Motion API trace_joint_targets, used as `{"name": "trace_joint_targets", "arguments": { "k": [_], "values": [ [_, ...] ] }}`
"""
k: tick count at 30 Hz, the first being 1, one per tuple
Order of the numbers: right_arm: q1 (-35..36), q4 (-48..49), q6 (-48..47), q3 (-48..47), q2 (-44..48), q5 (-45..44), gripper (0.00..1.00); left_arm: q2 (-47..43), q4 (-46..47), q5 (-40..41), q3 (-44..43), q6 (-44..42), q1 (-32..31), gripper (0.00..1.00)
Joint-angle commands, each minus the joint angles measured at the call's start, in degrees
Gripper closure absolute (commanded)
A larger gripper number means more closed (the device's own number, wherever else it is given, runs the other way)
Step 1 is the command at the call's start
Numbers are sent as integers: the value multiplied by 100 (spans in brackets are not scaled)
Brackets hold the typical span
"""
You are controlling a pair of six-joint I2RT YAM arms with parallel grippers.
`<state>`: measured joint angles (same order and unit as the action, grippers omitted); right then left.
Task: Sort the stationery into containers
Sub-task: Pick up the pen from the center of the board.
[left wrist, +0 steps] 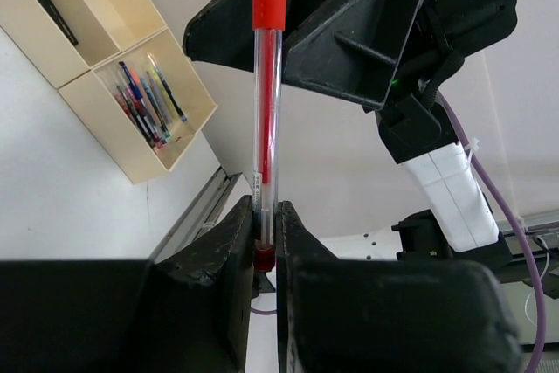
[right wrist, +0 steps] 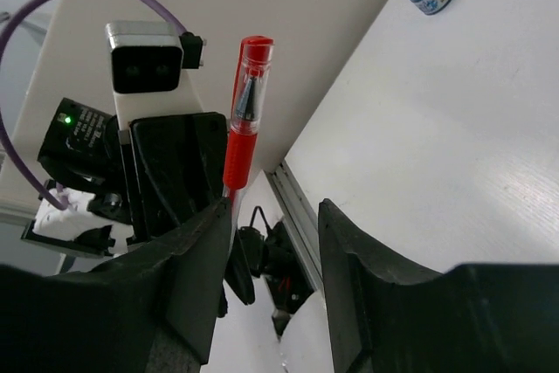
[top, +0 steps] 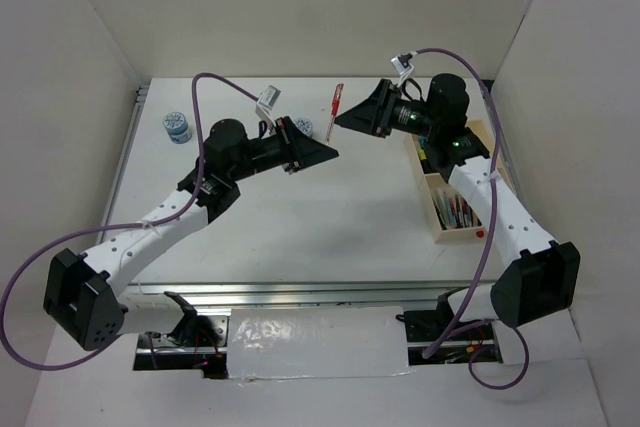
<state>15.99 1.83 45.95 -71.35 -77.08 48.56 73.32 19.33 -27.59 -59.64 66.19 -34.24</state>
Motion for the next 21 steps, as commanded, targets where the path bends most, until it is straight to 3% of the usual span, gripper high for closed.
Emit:
{"name": "trace_joint_targets", "arguments": {
  "k": [1,11,21],
  "values": [
    [53,696,387,-247,-17,-5,50,-204,264,-9,-75,69,-4,100],
    [132,863,643,-292,-53,23,61,-125,238,8,-92,43,-4,100],
    [150,942,801,-362,-194,-48,63,-72,220,-9,-39,-1,-4,100]
  ]
}}
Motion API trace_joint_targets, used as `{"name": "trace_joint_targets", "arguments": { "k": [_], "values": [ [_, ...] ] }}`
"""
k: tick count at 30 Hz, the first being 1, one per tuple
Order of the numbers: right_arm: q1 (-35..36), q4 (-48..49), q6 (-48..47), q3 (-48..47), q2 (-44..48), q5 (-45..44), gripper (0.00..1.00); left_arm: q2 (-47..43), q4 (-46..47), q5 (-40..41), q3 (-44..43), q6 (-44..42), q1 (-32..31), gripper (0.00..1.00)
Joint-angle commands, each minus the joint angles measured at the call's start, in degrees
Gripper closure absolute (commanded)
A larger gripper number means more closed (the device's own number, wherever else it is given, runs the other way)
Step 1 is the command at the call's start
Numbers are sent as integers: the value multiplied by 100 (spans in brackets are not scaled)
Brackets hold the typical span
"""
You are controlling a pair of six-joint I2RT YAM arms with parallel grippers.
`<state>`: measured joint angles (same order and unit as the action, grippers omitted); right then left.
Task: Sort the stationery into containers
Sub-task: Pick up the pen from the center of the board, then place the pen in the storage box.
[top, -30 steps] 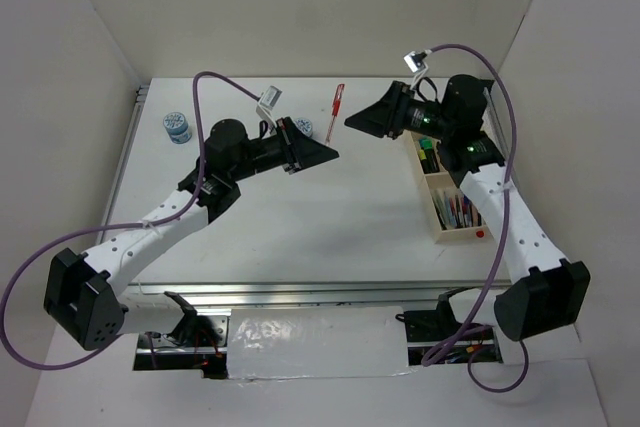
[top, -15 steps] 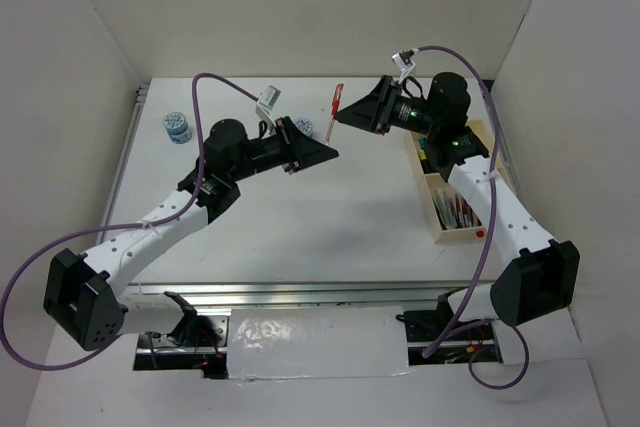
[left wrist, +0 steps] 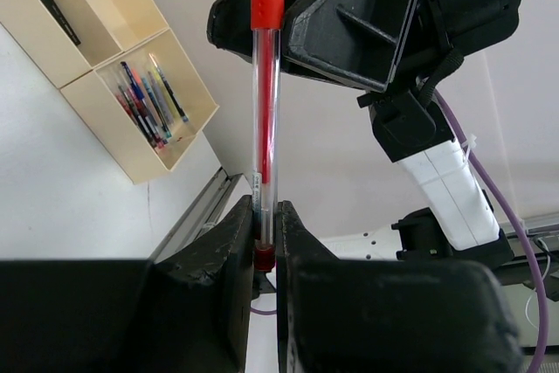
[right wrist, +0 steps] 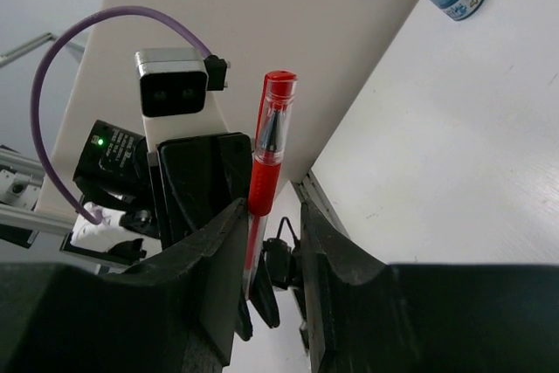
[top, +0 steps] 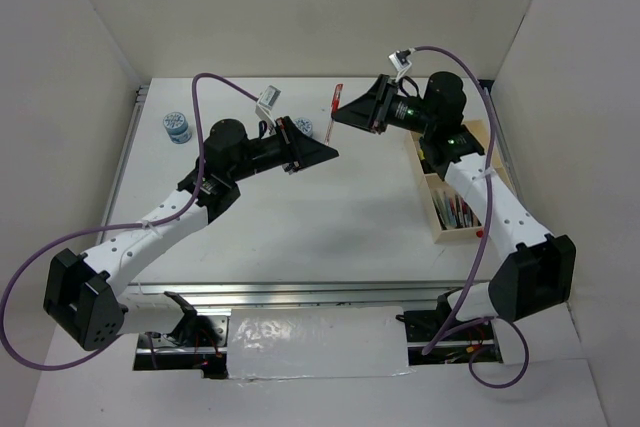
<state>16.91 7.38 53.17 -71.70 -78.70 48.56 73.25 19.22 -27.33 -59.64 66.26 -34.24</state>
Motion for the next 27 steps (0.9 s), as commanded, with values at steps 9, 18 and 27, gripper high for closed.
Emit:
{"name": "trace_joint_targets", "arguments": {
  "k": [9,18,27],
  "values": [
    [164,466,132,-406,-172,-65,64,-39,178,0,5,-43,-4,100],
    [190,379,36,-424,-155,-92,90,-39,56,43,40,-43,-4,91],
    [-660,-1798,-2575,-625,275,-74,100,-22,-2343,-438,-468,-1622,838,1]
  ]
}}
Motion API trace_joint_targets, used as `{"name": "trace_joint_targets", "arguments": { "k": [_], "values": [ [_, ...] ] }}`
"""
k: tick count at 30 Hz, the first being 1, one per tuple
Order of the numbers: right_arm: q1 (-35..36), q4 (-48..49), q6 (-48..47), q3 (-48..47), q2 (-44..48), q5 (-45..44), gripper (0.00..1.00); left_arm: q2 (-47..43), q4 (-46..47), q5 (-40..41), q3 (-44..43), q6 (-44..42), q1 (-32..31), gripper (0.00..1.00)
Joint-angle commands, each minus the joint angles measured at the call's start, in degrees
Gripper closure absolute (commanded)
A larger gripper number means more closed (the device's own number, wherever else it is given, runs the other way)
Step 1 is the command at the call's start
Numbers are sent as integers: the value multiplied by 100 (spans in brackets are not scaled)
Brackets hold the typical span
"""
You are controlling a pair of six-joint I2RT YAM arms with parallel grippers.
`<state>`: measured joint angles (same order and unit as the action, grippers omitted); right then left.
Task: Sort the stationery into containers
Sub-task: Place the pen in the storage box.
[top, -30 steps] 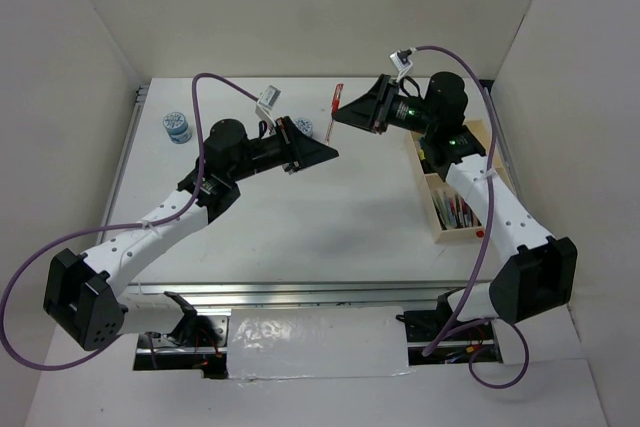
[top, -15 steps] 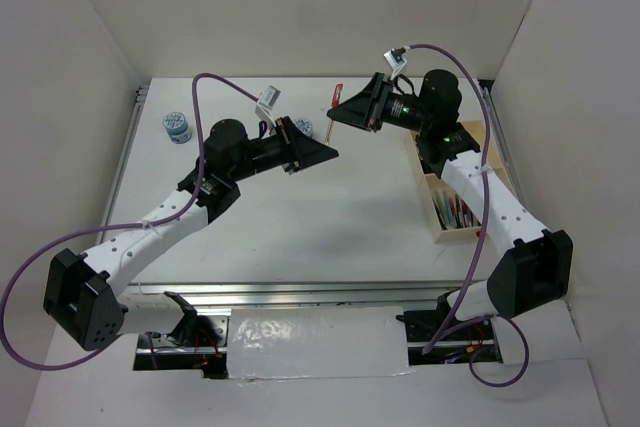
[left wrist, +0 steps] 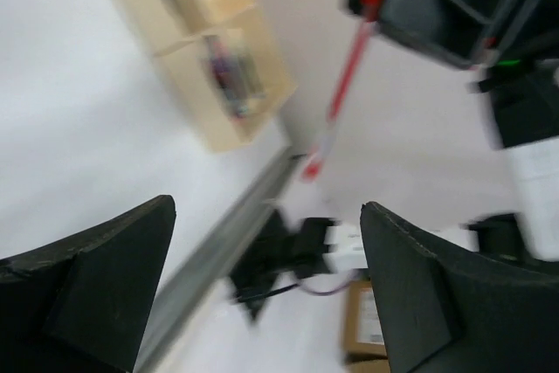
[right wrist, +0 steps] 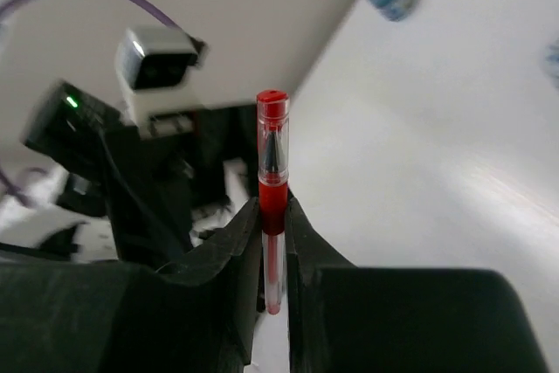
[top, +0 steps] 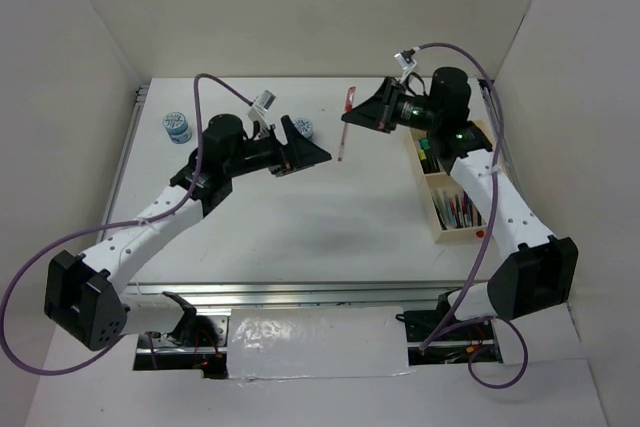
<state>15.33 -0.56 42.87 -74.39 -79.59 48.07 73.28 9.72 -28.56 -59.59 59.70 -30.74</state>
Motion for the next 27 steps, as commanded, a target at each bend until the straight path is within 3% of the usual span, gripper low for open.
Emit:
{"name": "trace_joint_targets", "arguments": {
  "k": [1,2,4,5,8,11,15,27],
  "values": [
    [-714,-1878,-2093,-400,392,-9,100,168,-1881,-378,-648,-1683,664,1],
    [-1116,-2522,-3282,-679,366,-113,100,230,-2329,-405,-894,-2029,970,1],
    [-1687,-4013,-4544,-910,322,-385,100,231,-3009,-240,-932,-2775,1280,1],
    [-1865,-4257,-5325,-789,382,-822,100,179,-3080,-108,-888,-2971,1490,1],
    [-2620,-4366,-6567,107,813,-1509,100,-129,-3107,716,-642,-3622,1431,1],
    [-3139,-4225,-7431,741,928,-2222,100,-279,-3282,895,-553,-4071,1230,1],
    [-3466,-4085,-7627,996,595,-2574,100,-322,-3783,1070,-703,-4572,1070,1],
    [-3520,-3548,-7557,1621,-21,-3102,100,-736,-3424,1352,-211,-4178,1211,1]
  ]
}}
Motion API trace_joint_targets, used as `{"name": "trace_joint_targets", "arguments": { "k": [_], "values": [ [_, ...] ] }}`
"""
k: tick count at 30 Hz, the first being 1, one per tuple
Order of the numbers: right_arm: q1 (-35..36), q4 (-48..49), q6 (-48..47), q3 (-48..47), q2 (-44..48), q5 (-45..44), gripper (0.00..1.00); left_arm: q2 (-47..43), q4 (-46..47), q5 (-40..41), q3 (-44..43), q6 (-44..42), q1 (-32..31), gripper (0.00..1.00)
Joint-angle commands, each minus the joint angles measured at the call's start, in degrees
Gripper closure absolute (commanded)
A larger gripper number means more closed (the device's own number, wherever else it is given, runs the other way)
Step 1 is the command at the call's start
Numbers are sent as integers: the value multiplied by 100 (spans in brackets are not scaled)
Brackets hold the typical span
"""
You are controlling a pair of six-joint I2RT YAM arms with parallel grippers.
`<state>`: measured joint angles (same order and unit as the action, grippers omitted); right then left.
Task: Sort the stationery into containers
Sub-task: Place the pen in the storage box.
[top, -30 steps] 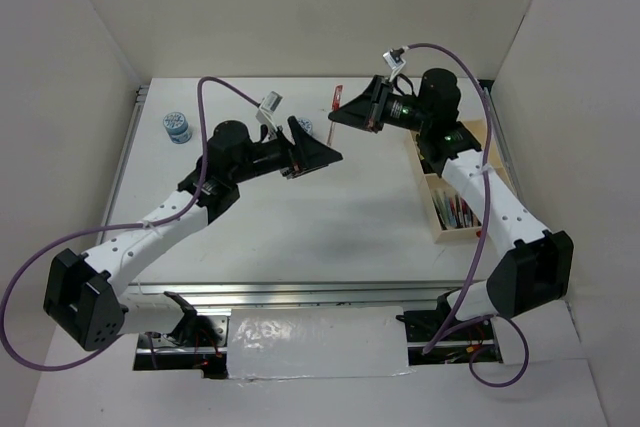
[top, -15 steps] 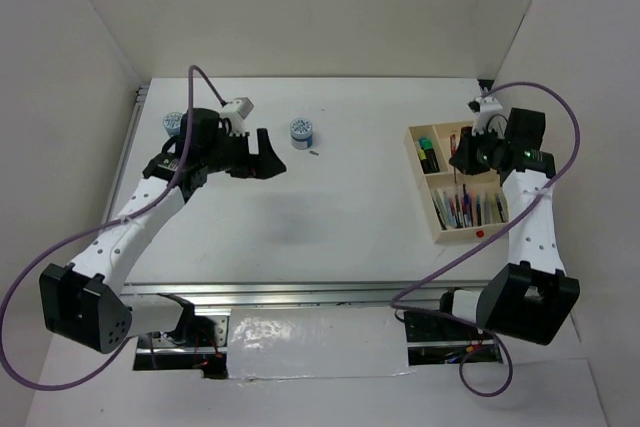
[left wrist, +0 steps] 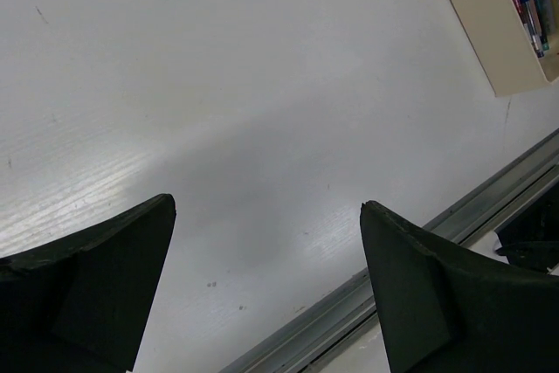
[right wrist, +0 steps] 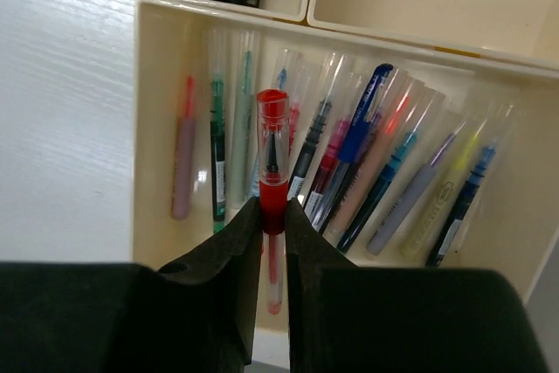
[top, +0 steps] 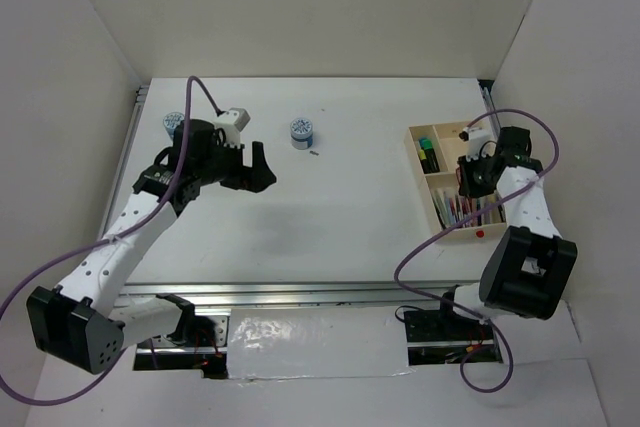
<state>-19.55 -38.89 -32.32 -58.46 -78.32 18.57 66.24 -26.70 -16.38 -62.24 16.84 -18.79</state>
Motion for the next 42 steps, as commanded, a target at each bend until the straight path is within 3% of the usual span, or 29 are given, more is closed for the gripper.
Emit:
{"name": "trace_joint_targets", "arguments": {
  "k": [1,10,13,14,19,22,27,31,35,39,41,42],
  "values": [
    [-40,277,23,10,-209,-126,100,-15,235,205,63,135,15,1],
    [4,260,208,-140,-991,-283,100,258,279,872,-192,-14,-301,1],
    [48,234,278,-236,-1149,-380,91,407,305,1057,-324,-163,-389,1],
    [48,233,305,-254,-1167,-389,82,468,332,1162,-394,-207,-424,1],
    [127,233,428,-333,-1194,-450,58,969,420,1611,-736,-629,-547,1],
    [188,181,472,-377,-1106,-433,52,1373,446,1612,-991,-831,-547,1],
    [259,-56,586,-605,-896,-328,52,2110,753,1612,-1387,-1164,-468,1],
    [364,-250,691,-904,-422,41,51,2622,1078,1498,-1826,-1201,-214,1],
    [916,-241,788,-1185,114,103,49,2929,1684,1471,-1879,-964,164,1],
    [1741,-233,1112,-1554,256,121,42,3552,1335,2521,-2851,-814,743,1],
    [1919,-171,1332,-1633,239,94,41,3991,1054,2684,-3231,-622,1253,1],
    [2172,-119,1420,-1703,230,86,35,4107,1000,2780,-3477,-525,1481,1]
  ]
}}
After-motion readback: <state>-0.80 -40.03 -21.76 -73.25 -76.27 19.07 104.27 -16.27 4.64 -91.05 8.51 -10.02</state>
